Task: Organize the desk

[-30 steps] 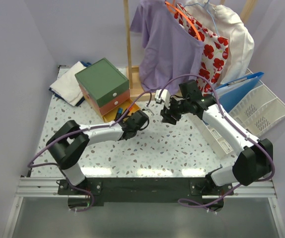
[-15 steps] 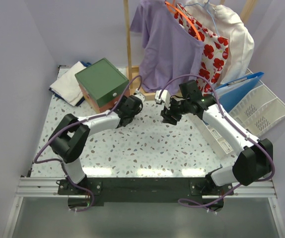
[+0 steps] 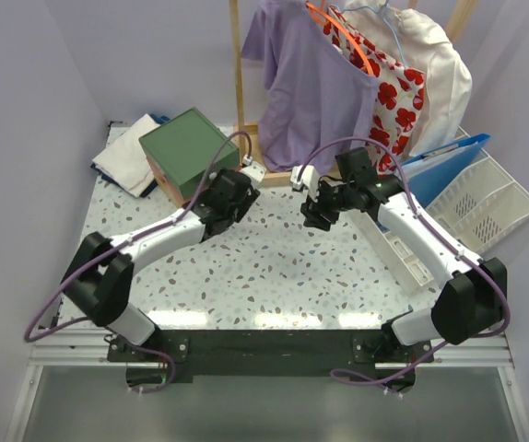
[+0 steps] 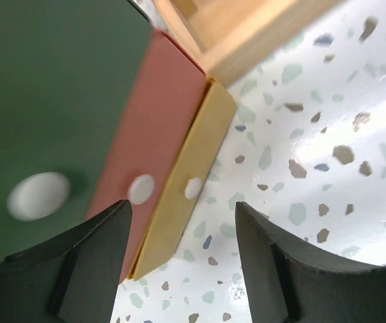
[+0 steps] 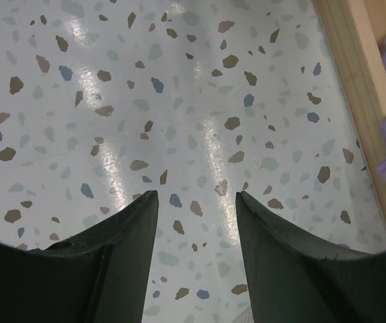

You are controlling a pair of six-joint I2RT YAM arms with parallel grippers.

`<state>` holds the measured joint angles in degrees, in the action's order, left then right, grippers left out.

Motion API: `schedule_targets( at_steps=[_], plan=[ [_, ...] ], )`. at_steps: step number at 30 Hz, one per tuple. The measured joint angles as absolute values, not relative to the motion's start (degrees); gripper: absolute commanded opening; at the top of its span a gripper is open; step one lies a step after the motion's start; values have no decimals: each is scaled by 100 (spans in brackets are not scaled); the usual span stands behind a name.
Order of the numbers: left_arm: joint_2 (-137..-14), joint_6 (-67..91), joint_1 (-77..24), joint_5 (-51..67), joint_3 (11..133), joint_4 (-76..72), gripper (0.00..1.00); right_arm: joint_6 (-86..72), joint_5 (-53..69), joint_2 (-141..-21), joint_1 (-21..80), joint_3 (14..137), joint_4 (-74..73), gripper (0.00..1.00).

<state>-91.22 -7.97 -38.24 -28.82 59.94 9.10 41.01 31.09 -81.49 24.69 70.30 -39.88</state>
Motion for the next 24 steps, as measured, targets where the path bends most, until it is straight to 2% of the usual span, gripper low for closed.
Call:
schedule_targets(
  at_steps=[3,4,7,12,15,19,24],
  plan=[
    [-8453,-727,-3789,-2606,5955,917,49,4101,3111,-8149,2467,7030,-3990,54],
    [-8278,-696,-3789,-2532,5948,945,37,4101,3111,-8149,2467,7030,-3990,54],
    [-7813,-633,-3787,-2307,5867,1109,15,4101,3116,-8149,2458,7030,-3990,54],
    [-7107,-679,-3745,-2040,5201,1245,9,4101,3131,-8147,2418,7030,-3992,54],
    [-7133,-729,-3688,-1841,5059,1299,7,4101,3131,-8147,2403,7030,-3992,54],
    [-7848,-849,-3673,-1778,5260,1339,5,4099,3148,-8147,2403,7030,-3994,54],
    [-9105,-998,-3597,-2134,5688,1428,7,4099,3168,-8147,2403,7030,-3997,54]
  ],
)
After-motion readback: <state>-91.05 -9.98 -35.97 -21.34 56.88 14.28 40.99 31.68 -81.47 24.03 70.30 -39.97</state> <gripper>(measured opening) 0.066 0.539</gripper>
